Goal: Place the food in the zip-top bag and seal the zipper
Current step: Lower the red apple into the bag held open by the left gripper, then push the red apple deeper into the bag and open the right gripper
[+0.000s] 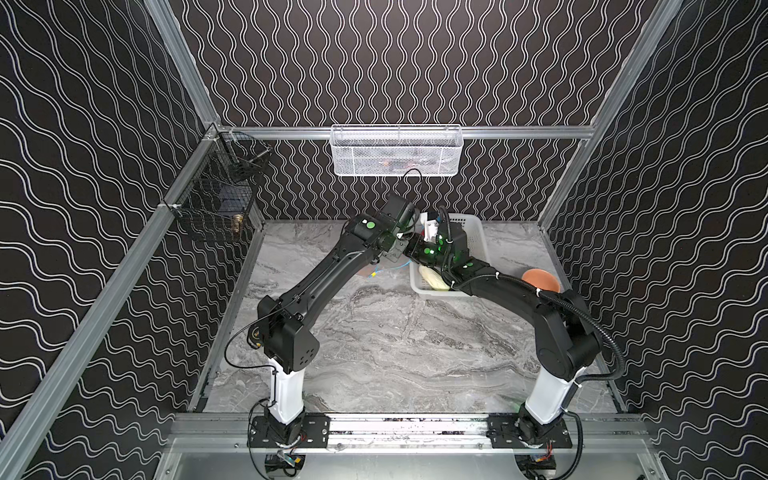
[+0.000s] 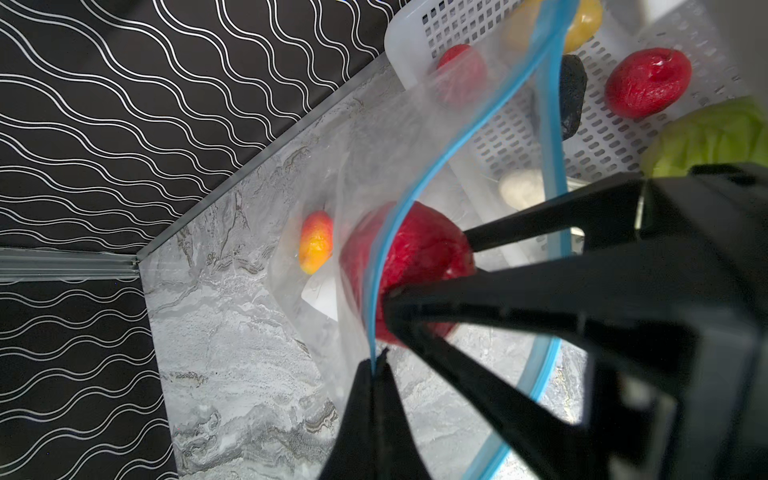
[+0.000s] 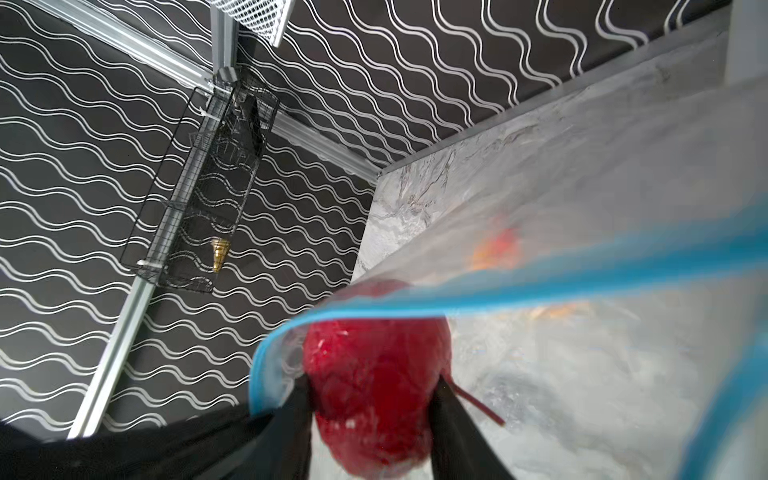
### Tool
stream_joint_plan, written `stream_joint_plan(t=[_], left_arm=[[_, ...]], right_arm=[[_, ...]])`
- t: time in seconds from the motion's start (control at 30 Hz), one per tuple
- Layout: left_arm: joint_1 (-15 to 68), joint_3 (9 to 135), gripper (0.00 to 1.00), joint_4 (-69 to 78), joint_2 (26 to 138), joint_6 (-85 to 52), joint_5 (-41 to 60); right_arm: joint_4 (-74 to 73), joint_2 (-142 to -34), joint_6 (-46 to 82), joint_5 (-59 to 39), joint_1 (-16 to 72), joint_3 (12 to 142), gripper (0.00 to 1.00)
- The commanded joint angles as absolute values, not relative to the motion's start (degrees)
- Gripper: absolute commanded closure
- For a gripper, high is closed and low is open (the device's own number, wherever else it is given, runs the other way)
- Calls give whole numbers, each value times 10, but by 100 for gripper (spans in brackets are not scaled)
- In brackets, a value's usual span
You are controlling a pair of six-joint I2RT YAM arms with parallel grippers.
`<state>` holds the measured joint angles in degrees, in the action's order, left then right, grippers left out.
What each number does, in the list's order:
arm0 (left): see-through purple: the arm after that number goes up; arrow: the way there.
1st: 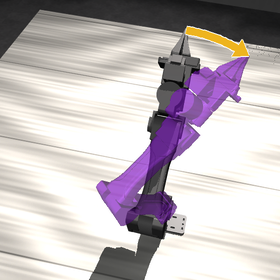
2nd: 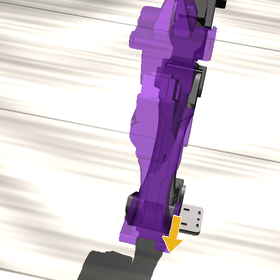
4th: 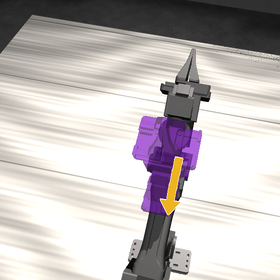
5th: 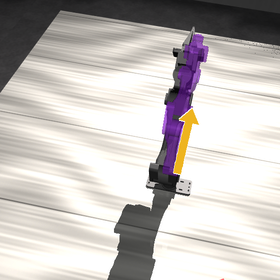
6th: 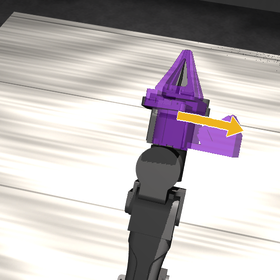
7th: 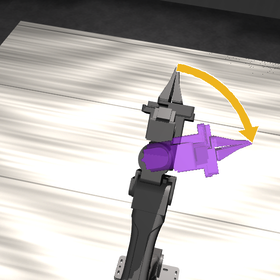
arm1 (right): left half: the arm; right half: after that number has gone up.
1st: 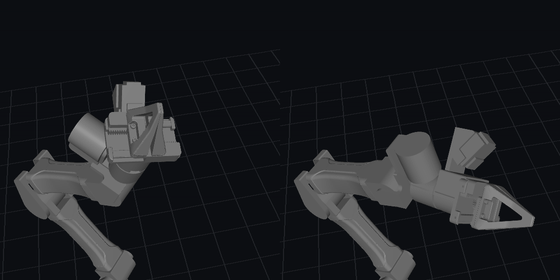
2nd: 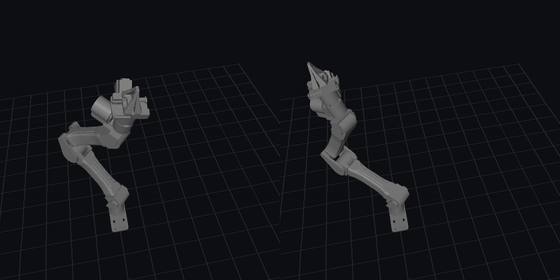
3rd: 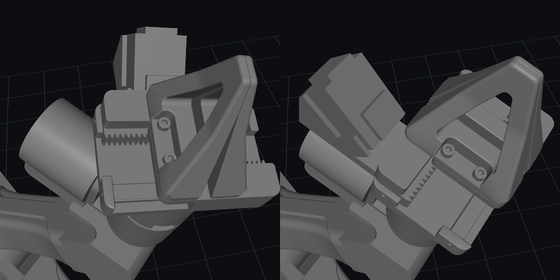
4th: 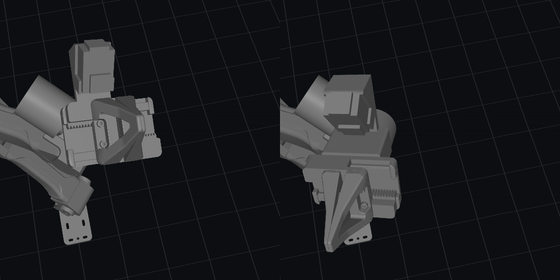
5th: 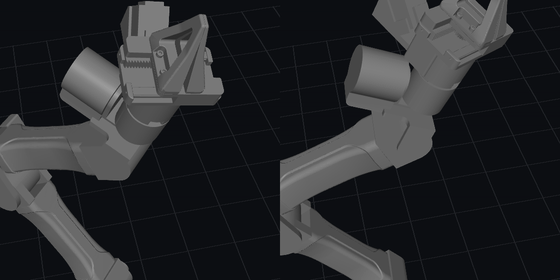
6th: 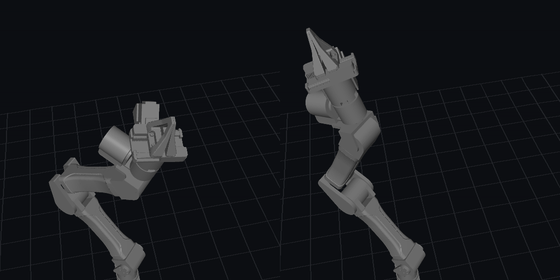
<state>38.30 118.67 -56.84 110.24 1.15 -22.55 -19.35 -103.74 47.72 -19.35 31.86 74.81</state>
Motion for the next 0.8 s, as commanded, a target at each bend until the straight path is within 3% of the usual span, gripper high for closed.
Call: stream_joint_plan(t=[0.0, 0.43, 0.77], left_arm=[[382, 1192, 100, -570, 1103, 5, -232], [382, 1195, 100, -570, 1108, 8, -238], [383, 1187, 100, -567, 1100, 9, -240]], right_arm=[[-180, -1038, 461, -172, 321, 751, 45], [-150, -1010, 448, -167, 320, 749, 1], [-78, -985, 430, -145, 319, 764, 1]])
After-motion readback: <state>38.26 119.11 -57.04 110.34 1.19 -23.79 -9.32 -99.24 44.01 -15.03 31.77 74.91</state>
